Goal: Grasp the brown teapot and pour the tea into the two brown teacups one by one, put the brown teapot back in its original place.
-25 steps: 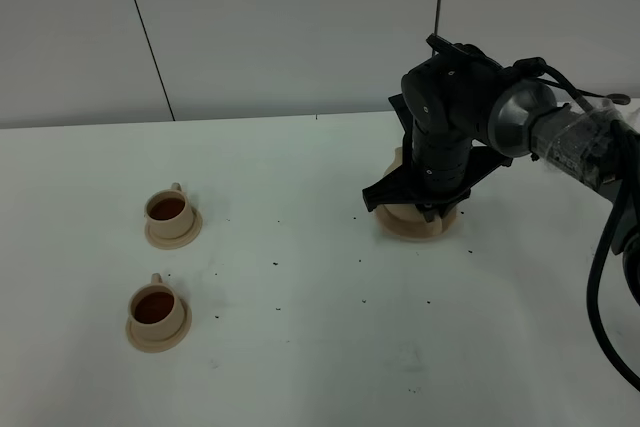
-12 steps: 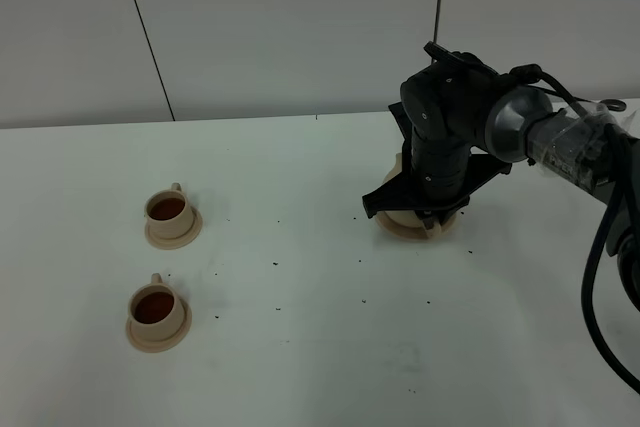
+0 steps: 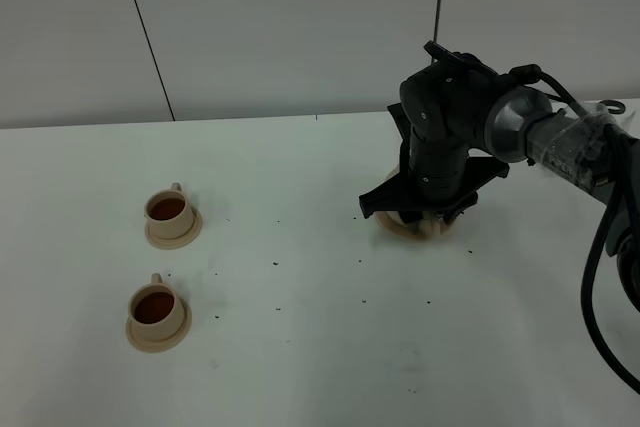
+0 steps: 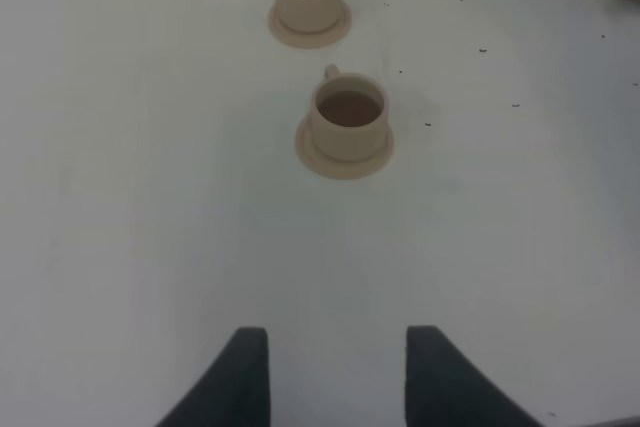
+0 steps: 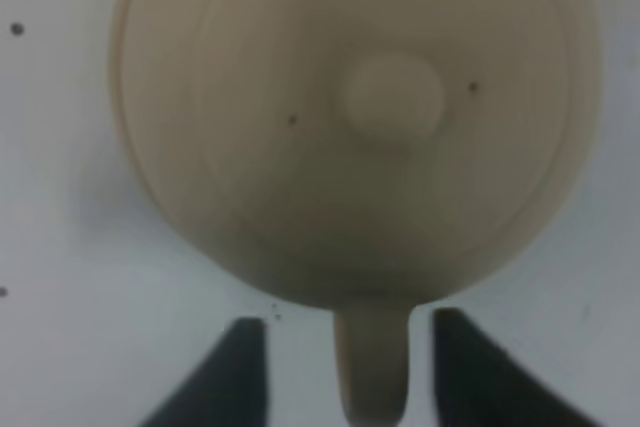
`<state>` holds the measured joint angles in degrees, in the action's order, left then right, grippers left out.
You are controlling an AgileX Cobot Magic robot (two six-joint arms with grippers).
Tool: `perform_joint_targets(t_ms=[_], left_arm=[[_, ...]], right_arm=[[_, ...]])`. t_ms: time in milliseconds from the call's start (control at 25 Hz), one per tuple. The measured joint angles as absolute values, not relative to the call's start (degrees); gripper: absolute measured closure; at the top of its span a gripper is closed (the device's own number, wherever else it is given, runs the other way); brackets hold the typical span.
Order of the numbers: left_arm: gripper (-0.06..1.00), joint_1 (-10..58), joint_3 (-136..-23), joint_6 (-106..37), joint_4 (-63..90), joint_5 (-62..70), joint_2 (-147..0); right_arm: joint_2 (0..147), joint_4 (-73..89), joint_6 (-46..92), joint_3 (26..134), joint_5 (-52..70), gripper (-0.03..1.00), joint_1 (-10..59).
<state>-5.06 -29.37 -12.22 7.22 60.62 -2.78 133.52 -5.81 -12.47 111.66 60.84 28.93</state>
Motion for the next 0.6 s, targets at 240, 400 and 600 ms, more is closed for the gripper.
perform_joint_targets(t_ms=[240,400,600], left_arm=[[0.55,-5.1,-29.4,-12.2,7.2,60.6,-2.8],[0.55,-5.1,-29.4,-12.2,7.2,60.6,-2.8],[0.55,-5.1,-29.4,-12.2,7.2,60.6,-2.8]], right_arm=[[133.5,-5.3,-11.8,114.9,67.0,0.35,28.9],[131.3,-3.3,-9.9,116.6,69.0,0.38,28.9],[125.1,-2.2,-9.4,115.1,69.2,0.45,27.5]])
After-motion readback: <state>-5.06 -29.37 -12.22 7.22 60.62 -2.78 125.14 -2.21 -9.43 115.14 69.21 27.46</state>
